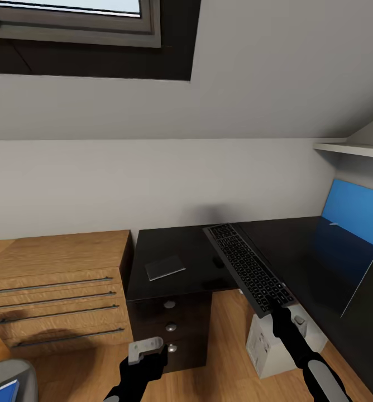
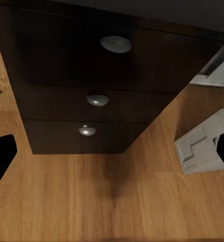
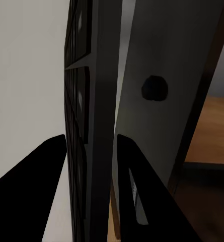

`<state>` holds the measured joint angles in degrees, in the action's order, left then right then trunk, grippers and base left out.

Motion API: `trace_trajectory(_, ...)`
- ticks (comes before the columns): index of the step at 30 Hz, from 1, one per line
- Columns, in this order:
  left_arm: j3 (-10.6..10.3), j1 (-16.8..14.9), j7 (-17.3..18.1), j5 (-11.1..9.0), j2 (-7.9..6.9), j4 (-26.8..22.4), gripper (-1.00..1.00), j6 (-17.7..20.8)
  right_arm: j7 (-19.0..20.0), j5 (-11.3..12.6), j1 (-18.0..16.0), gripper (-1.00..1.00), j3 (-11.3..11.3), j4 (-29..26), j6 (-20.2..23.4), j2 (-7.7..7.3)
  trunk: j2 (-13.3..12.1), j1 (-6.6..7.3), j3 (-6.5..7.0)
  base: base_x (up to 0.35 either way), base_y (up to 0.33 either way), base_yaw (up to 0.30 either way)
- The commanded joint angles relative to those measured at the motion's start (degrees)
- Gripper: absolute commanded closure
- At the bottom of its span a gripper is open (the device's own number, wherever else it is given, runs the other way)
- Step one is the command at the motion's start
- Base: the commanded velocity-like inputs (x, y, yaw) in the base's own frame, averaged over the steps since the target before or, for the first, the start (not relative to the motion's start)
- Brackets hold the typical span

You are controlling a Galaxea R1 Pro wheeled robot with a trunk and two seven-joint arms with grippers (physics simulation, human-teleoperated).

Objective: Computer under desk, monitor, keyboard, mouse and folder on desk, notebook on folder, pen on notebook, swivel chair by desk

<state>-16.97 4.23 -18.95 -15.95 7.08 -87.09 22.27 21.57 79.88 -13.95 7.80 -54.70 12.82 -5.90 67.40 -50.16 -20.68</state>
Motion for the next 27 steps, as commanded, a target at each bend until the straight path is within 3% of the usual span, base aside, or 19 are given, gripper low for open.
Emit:
trace_trajectory(1, -0.10, -0.01, -0.47, -0.59, -0.02, -0.09, -1.00, 0.14, 0.11, 0.62, -0.03, 1.00, 0.11, 0.01, 0.53, 0.01, 0.04, 0.00, -0.05, 0.000, 0.000, 0.000)
trace_trajectory(14, -0.10, -0.01, -0.51, -0.62, -0.03, -0.09, -1.00, 0.14, 0.28, 0.61, -0.03, 1.00, 0.16, 0.90, 0.37, 0.01, 0.04, 0.00, -0.05, 0.000, 0.000, 0.000)
trace_trajectory(21, -0.14, -0.01, -0.63, -0.60, 0.10, -0.09, -1.00, 0.14, -0.03, 0.68, -0.03, 1.00, 0.74, 2.37, -1.30, 0.01, 2.84, -1.54, -1.31, 0.000, 0.000, 0.000)
trace_trajectory(27, -0.24, -0.01, -0.63, -0.62, 0.12, -0.09, -1.00, 0.14, -2.64, 0.80, -0.03, 1.00, 1.32, 2.58, -4.30, 0.00, 5.25, -2.86, -2.39, 0.000, 0.000, 0.000)
